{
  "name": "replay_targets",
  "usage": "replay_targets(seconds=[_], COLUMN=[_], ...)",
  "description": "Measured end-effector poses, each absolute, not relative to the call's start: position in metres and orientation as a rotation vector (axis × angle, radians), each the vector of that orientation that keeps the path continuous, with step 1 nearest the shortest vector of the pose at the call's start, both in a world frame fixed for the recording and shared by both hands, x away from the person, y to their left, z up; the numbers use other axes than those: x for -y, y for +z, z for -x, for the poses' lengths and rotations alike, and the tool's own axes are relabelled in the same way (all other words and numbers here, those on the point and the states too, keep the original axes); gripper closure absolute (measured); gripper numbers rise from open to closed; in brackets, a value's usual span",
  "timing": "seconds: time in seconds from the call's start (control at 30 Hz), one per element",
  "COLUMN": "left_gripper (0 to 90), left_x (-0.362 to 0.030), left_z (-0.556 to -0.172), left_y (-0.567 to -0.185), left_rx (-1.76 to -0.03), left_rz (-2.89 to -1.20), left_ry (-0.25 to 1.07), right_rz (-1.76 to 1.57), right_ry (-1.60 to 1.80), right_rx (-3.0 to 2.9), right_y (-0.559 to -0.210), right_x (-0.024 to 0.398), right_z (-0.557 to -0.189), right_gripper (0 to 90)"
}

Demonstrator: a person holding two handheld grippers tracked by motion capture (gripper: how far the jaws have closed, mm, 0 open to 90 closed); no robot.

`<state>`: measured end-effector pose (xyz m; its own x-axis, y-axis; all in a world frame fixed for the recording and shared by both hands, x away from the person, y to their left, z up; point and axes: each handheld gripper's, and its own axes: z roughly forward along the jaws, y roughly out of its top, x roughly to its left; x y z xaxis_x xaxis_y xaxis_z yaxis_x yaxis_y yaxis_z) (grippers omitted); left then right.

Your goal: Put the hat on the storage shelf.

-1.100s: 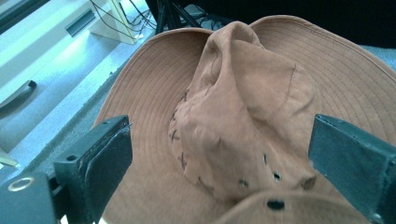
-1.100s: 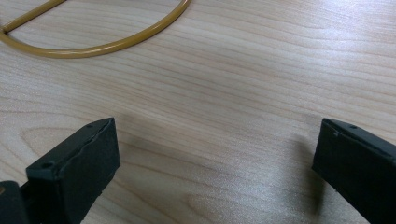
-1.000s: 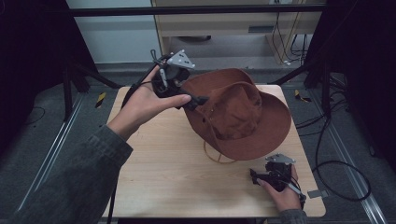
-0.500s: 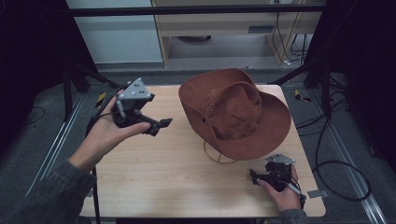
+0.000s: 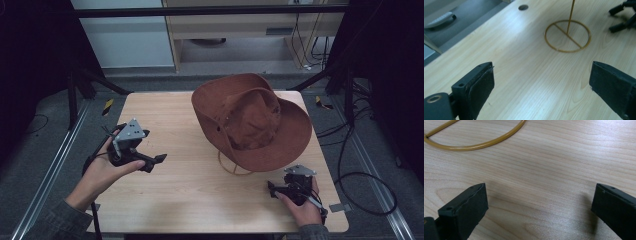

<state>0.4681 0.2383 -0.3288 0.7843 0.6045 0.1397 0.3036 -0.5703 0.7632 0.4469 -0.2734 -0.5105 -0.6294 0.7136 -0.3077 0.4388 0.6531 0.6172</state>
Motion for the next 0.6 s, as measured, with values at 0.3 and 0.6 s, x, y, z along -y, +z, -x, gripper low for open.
replay_targets(seconds=[0.3, 0.6], left_gripper=[5.6, 5.7], left_x=[-0.242, -0.251], left_z=[-0.471, -0.471], left_y=[-0.359, -0.386], left_rx=[-0.699, -0.737], left_rz=[-2.241, -2.296], left_ry=[0.47, 0.443], right_rz=[-0.894, -0.894], right_ry=[0.674, 0.674], right_rx=[-2.332, -2.332], right_y=[-0.51, -0.51], right_x=[0.273, 0.273], right_z=[-0.447, -0.447], right_gripper=[0.6, 0.6])
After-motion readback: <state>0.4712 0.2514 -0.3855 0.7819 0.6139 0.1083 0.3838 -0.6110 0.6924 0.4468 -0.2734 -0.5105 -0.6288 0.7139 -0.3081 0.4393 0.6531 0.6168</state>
